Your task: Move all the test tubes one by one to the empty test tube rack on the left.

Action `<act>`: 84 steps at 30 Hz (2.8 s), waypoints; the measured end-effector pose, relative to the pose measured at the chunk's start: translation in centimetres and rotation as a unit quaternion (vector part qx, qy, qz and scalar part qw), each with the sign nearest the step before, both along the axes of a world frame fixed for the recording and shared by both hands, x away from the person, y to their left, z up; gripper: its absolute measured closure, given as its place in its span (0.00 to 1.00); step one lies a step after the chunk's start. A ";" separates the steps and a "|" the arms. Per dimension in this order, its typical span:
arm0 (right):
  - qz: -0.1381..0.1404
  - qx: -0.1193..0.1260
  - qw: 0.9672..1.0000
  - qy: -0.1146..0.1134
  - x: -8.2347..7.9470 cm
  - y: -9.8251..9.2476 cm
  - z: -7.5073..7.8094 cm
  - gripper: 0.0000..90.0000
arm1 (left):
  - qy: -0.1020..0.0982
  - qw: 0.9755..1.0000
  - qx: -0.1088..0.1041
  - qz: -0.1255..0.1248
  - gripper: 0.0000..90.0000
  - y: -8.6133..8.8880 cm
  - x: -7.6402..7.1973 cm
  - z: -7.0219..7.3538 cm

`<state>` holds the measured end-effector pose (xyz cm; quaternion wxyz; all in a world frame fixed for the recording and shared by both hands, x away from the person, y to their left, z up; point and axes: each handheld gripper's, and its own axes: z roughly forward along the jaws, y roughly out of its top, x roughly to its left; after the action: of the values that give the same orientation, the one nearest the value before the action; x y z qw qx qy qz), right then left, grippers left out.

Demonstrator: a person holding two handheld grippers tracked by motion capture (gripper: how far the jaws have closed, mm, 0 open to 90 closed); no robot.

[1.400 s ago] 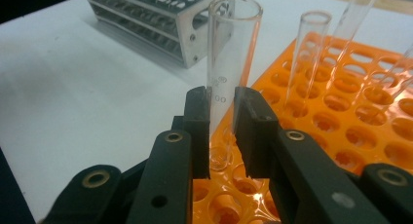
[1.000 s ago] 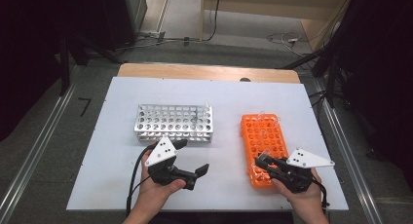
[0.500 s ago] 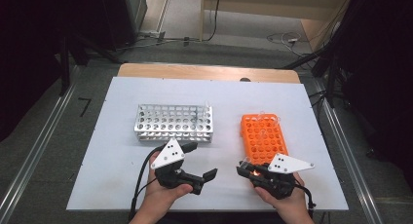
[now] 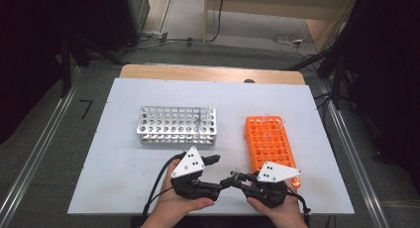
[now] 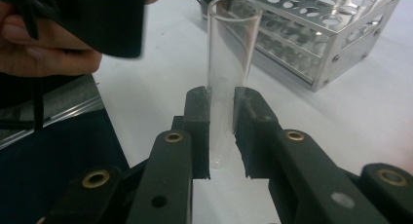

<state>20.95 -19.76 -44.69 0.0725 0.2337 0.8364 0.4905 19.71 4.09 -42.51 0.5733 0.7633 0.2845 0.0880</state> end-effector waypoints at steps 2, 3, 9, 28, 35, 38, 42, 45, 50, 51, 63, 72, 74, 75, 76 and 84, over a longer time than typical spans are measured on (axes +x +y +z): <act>0.004 -0.003 1.000 0.000 -0.2 0.3 0.0 0.82 | -0.003 1.000 0.001 -0.006 0.37 -0.4 -0.1 0.0; 0.007 -0.003 1.000 -0.001 -0.2 0.4 0.0 0.82 | -0.005 1.000 0.002 -0.009 0.40 -0.6 -0.2 0.0; 0.015 -0.008 1.000 -0.003 -0.6 0.9 0.0 0.82 | -0.009 1.000 0.008 -0.021 0.54 -1.2 -0.4 -0.2; 0.026 -0.005 1.000 -0.001 -0.8 0.9 0.2 0.82 | -0.018 0.999 0.014 -0.032 0.81 -1.5 -0.6 -0.3; 0.027 -0.004 1.000 0.001 -0.7 0.9 0.2 0.82 | -0.022 0.999 0.021 -0.027 0.83 -1.5 -0.6 -0.2; 0.025 -0.004 1.000 0.002 -0.7 0.8 0.1 0.82 | -0.023 0.999 0.023 -0.026 0.83 -1.6 -0.6 -0.2; 0.023 -0.004 1.000 0.002 -0.7 0.9 0.1 0.82 | -0.024 0.999 0.024 -0.025 0.84 -1.5 -0.5 -0.2; 0.022 -0.002 1.000 0.003 -0.7 0.8 0.1 0.81 | -0.025 0.999 0.023 -0.025 0.84 -1.5 -0.5 -0.2; 0.023 0.001 1.000 0.001 -0.9 0.8 0.1 0.65 | -0.024 0.999 0.015 -0.016 0.84 -1.0 -0.1 0.0; 0.025 0.003 1.000 0.000 -0.8 0.7 0.2 0.61 | -0.025 1.000 0.014 -0.012 0.84 -0.9 -0.1 0.1; -0.005 0.026 1.000 -0.007 -0.4 -1.3 1.1 0.05 | -0.031 0.999 0.012 0.017 0.84 0.5 1.2 1.0; -0.025 0.049 0.998 -0.007 0.5 -3.9 1.6 0.00 | -0.039 0.998 0.013 0.038 0.84 1.7 2.3 2.0; -0.030 0.048 0.998 -0.011 0.6 -4.4 1.6 0.00 | -0.042 0.998 0.014 0.044 0.84 1.9 2.6 2.3; -0.033 0.049 0.998 -0.011 0.7 -4.6 1.6 0.00 | -0.043 0.998 0.015 0.045 0.84 2.0 2.9 2.5; -0.035 0.049 0.998 -0.012 0.8 -4.9 1.6 0.00 | -0.044 0.998 0.014 0.049 0.84 2.1 3.1 2.6; -0.051 0.048 0.997 -0.014 1.2 -6.6 1.7 0.00 | -0.044 0.997 0.014 0.069 0.84 2.9 5.2 3.1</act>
<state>22.12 -26.32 -42.97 0.0980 0.2727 0.7977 0.5289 24.86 6.99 -39.36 0.5670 0.7451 0.3100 0.1652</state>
